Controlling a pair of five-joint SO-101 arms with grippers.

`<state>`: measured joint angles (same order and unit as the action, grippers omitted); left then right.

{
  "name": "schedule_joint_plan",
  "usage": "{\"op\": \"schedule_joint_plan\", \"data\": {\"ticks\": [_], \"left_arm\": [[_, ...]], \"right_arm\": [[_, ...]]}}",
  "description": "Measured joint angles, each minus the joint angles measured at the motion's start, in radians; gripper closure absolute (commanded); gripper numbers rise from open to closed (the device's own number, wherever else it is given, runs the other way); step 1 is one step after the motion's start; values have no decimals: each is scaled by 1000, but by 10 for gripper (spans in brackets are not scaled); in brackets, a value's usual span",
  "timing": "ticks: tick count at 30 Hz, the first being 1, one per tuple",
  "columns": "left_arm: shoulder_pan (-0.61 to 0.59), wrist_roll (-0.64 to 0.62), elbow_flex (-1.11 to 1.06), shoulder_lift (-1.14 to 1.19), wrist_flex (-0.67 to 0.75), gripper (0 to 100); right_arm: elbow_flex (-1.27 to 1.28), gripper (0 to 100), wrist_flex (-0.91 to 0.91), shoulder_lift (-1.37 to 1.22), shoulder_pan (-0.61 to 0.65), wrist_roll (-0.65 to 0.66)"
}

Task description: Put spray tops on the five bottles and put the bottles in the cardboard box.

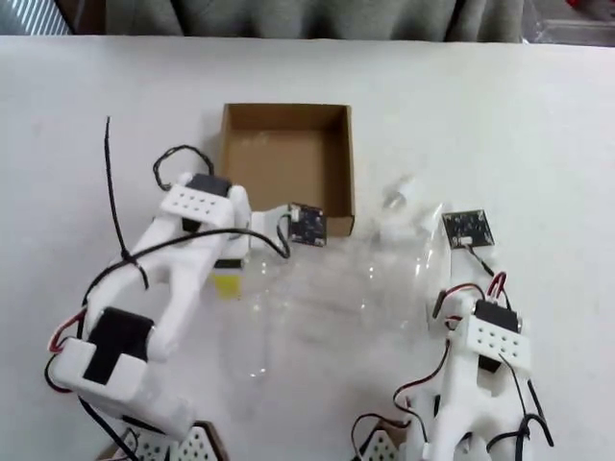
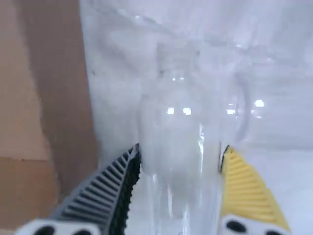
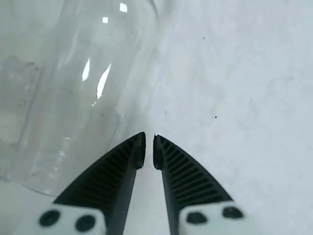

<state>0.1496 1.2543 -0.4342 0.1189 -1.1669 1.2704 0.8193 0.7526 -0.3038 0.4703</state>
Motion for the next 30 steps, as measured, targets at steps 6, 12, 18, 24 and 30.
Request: {"op": "schedule_joint_plan", "data": {"ticks": [6, 12, 18, 24, 30], "left_arm": [[-97, 3, -6, 0, -5, 737], [-100, 3, -34, -120, -32, 734], [-48, 3, -184, -358, -46, 732], [-11, -28, -244, -456, -29, 730], [-9, -189, -252, -428, 78, 702]], "right_arm": [[0, 981, 0, 0, 6, 0], [0, 981, 0, 0, 9, 0], [3, 981, 0, 0, 9, 3], [9, 981, 0, 0, 9, 3], [9, 981, 0, 0, 9, 3]]}}
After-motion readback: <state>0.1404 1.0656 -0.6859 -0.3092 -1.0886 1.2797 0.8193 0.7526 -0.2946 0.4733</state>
